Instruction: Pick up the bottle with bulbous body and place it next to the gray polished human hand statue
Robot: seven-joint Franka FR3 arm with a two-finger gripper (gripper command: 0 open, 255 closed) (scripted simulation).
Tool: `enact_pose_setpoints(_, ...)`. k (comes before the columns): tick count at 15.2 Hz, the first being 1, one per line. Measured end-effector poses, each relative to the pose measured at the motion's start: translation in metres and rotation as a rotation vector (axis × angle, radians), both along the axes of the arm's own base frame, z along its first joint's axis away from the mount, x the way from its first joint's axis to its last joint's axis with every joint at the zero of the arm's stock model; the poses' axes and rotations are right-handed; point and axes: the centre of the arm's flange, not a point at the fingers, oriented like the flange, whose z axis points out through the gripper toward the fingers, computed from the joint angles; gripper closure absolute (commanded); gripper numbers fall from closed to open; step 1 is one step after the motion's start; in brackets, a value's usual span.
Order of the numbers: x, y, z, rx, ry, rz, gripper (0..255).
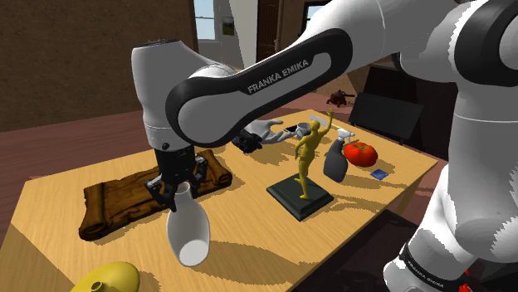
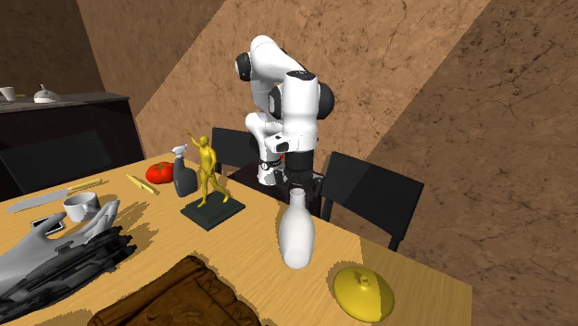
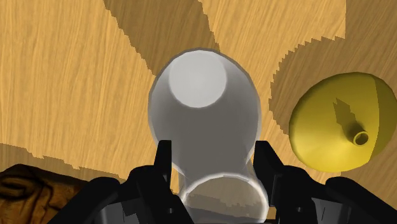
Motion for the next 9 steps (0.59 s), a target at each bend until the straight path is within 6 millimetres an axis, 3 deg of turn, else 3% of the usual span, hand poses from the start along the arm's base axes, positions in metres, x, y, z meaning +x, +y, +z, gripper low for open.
enact_pose_setpoints(9,-0.0004,0.0006,0.0059,0.000,0.001,0.000,255)
